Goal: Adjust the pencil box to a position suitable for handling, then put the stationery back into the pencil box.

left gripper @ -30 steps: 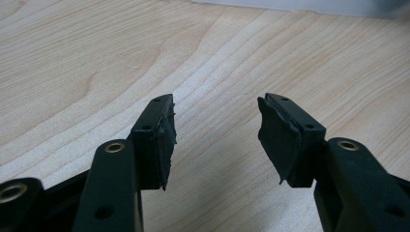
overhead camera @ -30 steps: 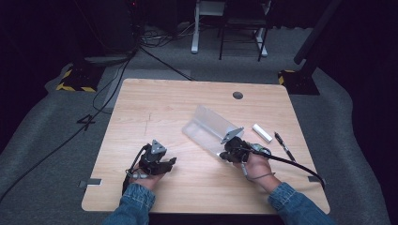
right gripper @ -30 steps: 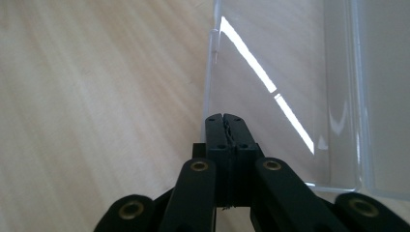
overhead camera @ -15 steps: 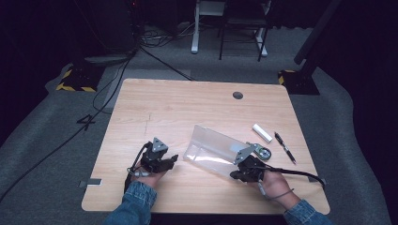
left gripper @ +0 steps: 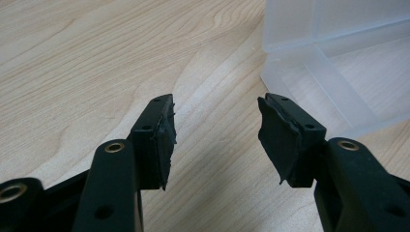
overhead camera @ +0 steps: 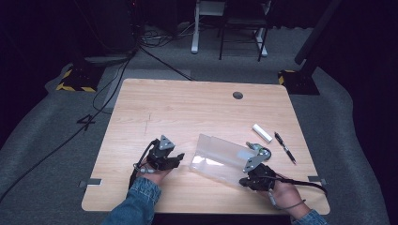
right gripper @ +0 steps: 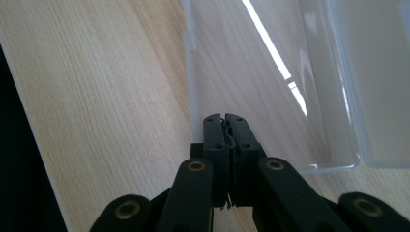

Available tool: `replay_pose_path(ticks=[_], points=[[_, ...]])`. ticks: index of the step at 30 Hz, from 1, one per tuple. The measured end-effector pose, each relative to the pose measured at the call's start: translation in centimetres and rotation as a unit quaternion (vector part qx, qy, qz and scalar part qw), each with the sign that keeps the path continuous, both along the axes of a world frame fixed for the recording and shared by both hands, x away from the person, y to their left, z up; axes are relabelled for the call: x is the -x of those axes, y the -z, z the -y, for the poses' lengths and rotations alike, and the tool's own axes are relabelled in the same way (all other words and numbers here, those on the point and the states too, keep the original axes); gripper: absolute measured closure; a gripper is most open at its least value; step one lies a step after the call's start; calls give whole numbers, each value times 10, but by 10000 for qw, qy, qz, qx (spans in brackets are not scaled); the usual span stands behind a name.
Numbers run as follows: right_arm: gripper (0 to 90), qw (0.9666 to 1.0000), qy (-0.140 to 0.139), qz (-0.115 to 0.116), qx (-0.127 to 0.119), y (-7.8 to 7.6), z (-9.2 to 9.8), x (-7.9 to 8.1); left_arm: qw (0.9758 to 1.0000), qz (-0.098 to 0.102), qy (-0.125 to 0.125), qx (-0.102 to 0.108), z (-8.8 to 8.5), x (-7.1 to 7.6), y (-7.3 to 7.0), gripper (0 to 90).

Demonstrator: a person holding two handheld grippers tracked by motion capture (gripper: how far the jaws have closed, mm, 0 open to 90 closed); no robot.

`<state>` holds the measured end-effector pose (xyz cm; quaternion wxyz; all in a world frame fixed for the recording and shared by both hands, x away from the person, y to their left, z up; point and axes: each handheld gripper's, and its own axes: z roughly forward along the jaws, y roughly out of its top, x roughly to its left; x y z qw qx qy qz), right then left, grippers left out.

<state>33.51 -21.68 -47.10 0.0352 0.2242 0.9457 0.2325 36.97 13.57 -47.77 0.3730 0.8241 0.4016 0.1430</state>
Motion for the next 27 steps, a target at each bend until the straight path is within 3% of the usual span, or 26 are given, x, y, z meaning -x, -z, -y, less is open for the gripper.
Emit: replay_pose_path(ticks=[8, 10, 13, 18, 23, 25, 27], points=[[864, 9999, -6, 145, -54, -2, -1, 0, 10000, -30, -60, 6, -2, 1, 0, 460], [849, 9987, 117, 395, -303, -9, 2, -2, 10000, -15, -51, -20, -4, 1, 1, 458], [837, 9976, 178, 462, -481, -15, 4, -4, 9999, -51, -87, -21, -6, 2, 1, 455], [783, 9937, 325, 644, -863, -28, 9, -8, 9999, -39, -116, -98, -9, 4, 2, 451], [735, 9868, 473, 838, -1302, -43, 18, -12, 9997, 10, -130, -193, -9, 6, 1, 451], [706, 9846, 563, 905, -1382, -49, 22, -13, 9997, 10, -134, -205, -8, 5, 2, 451], [680, 9820, 638, 1141, -1360, -59, 26, -15, 9995, 3, -132, -293, -7, 5, 2, 450]])
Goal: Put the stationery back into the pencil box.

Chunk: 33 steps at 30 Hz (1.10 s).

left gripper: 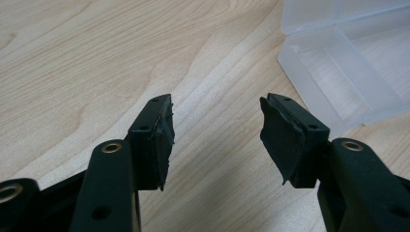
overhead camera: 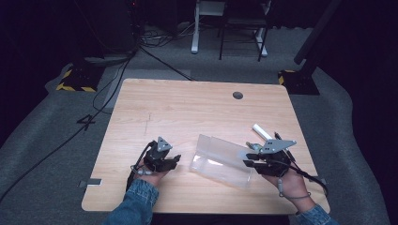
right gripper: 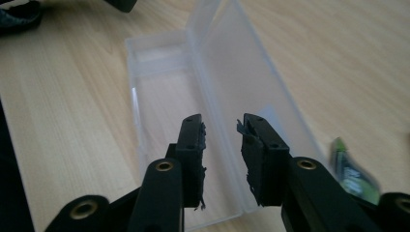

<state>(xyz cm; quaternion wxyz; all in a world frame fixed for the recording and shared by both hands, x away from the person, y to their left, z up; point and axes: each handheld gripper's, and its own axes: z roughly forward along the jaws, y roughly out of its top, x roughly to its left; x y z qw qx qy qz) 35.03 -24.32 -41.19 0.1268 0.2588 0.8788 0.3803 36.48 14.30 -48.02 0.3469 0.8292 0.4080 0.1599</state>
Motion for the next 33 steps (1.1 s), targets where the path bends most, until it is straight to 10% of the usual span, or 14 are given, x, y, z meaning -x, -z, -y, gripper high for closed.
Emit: replay_pose_path(ticks=[11, 20, 33], points=[[601, 9960, 860, 222, -39, -20, 36, -32, 9999, -71, -55, -84, -2, -1, 2, 428], [602, 9786, 2030, -89, -317, -15, 101, -62, 9986, -359, -114, -359, -3, -7, 11, 417], [643, 9572, 2697, -945, 453, 17, 139, -86, 9992, -311, -82, -231, -12, -1, 15, 321]])
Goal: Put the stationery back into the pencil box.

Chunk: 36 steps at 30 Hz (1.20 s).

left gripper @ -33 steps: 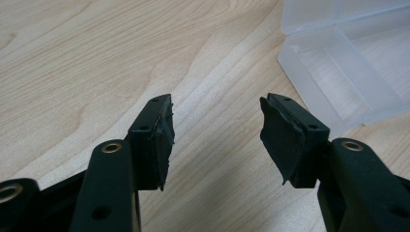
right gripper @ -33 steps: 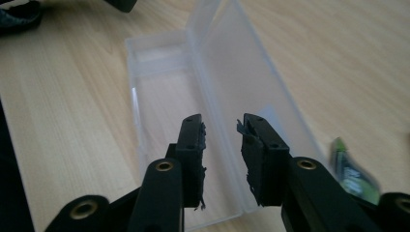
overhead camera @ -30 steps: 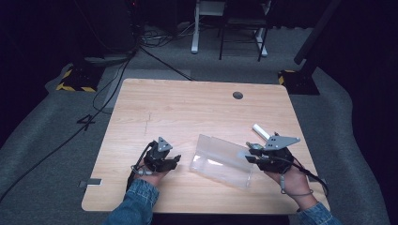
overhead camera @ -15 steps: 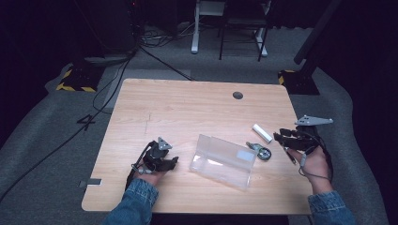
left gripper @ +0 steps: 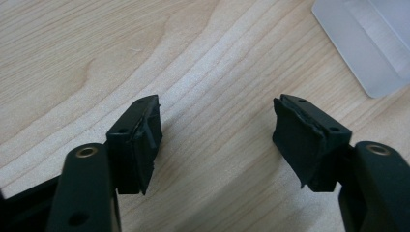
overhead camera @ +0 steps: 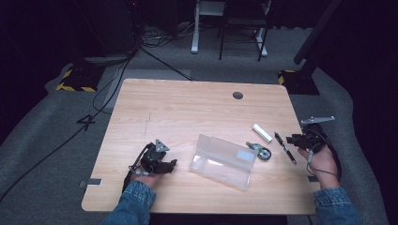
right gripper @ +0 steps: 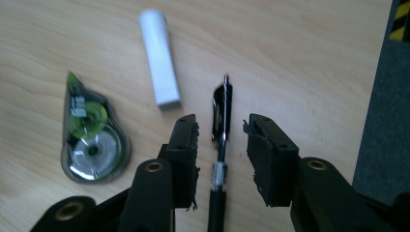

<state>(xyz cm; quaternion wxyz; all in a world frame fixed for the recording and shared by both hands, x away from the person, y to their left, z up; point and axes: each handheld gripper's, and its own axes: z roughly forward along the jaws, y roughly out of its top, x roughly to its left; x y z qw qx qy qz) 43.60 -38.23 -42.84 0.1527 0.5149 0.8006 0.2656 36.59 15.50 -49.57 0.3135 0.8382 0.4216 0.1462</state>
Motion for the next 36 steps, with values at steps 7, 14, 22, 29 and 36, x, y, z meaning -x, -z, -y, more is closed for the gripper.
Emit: replay_pose_path(ticks=[7, 14, 22, 29, 36], points=[[673, 9980, 5, -578, 273, 17, 4, 2, 10000, 28, 59, 34, -1, -1, 2, 287], [684, 9954, -28, -887, 369, 25, 3, 1, 9997, 192, 115, 128, -2, -3, 6, 238], [702, 9931, -31, -1061, 497, 31, -2, 1, 9996, 215, 27, 184, -2, -4, 8, 192], [743, 9919, -71, -1095, 645, 37, -8, 0, 9996, 231, -76, 151, -4, -6, 9, 149], [793, 9929, -40, -970, 693, 38, -11, 1, 9995, 209, -173, 151, -5, -7, 9, 129]])
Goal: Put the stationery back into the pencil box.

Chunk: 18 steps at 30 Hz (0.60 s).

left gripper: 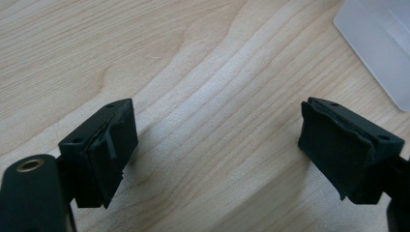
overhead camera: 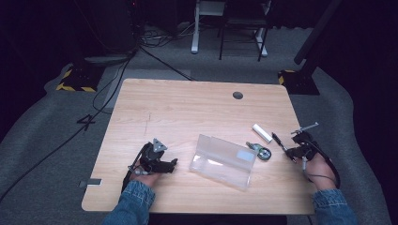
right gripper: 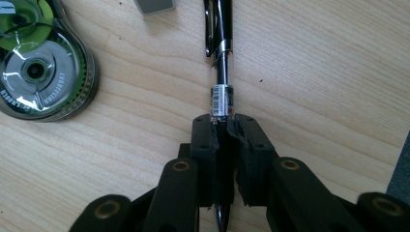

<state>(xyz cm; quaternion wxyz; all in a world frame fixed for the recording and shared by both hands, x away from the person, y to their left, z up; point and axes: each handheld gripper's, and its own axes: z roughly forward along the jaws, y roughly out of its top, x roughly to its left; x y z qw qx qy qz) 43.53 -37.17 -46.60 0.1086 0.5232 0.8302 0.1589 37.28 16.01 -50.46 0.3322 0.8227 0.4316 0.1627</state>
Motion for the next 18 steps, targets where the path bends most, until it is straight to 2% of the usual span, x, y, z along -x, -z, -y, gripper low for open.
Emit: replay_pose_path(ticks=[5, 7, 8, 10, 15, 18], points=[[794, 10000, 18, 87, 23, 0, 0, 0, 10000, -6, 33, 17, -1, 0, 0, 129], [795, 9999, 39, 162, -17, -2, 2, 1, 9999, 11, 144, -3, -5, -1, 0, 136], [795, 9996, 69, 261, -101, -6, 5, 2, 9996, 10, 279, 23, -8, -1, 0, 145], [795, 9992, 101, 348, -152, -10, 6, 3, 9994, 15, 354, -9, -10, -2, -1, 145], [796, 9986, 102, 486, -206, -16, 7, 5, 9993, -6, 372, 10, -10, -2, 0, 144], [796, 9970, 61, 704, -313, -25, 5, 8, 9993, -6, 380, 7, -10, -2, 0, 143]])
